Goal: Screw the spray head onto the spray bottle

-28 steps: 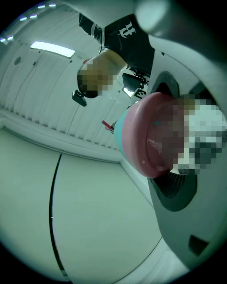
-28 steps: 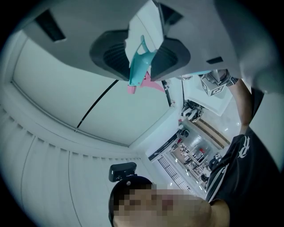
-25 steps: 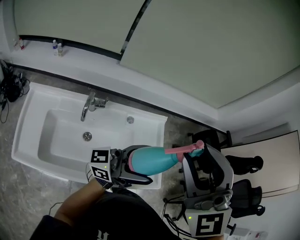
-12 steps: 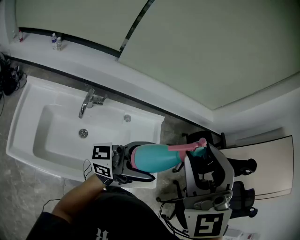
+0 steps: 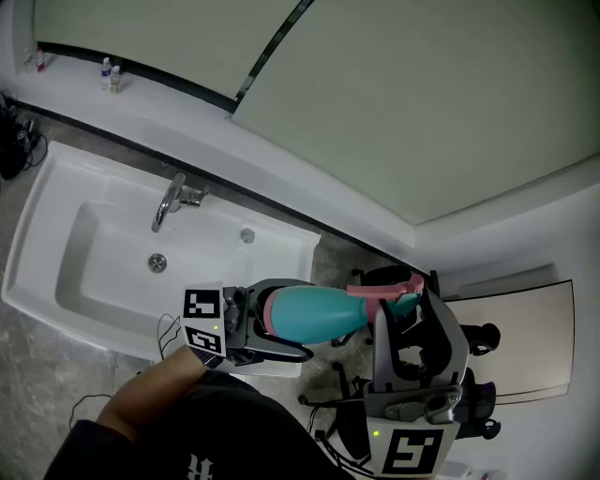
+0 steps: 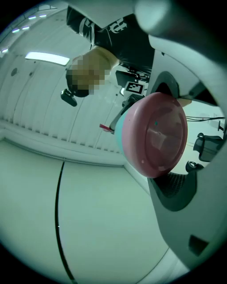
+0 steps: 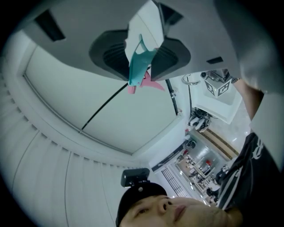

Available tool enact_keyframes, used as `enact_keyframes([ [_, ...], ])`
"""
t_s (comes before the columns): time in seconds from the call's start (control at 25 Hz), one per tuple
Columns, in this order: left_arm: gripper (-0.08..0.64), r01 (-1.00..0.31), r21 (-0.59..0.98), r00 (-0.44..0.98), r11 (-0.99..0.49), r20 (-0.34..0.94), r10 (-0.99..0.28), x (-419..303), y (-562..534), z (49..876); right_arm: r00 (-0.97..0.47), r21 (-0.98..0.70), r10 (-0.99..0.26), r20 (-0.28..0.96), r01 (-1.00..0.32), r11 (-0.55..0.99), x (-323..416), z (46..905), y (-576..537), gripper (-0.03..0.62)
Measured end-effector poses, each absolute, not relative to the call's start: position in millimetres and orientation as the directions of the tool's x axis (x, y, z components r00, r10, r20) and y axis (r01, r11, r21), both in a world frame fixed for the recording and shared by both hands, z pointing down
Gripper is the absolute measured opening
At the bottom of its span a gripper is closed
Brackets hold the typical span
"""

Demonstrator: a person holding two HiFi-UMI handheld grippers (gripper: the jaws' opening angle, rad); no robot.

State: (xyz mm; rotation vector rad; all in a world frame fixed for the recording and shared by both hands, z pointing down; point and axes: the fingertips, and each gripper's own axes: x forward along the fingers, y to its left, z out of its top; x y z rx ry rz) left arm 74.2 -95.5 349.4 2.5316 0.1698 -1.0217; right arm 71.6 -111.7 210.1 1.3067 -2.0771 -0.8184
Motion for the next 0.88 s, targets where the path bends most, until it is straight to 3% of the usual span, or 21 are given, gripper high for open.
enact_keyframes([
  [0.32,0.455,0.403,0.326,0.650,-0.855,-0.760,0.017,69,-88,343,-0.512,0.781,-0.855,0.079,-0.502,0.372,57,201,-100,0.150],
  [0.56,0.456,0.415,0.320,0.651,-0.851,-0.758,0.033,69,-88,346,-0.550,0.799,-0.825,0.129,-0.435,0.415,53,206,-100,0.150],
  [0.88,0.456,0.352,0.309,0.680,-0.884,-0.733,0.014,68,-91,348,-0.445,0.719,-0.879,0.175,-0.552,0.422,61,211,-108,0.150],
])
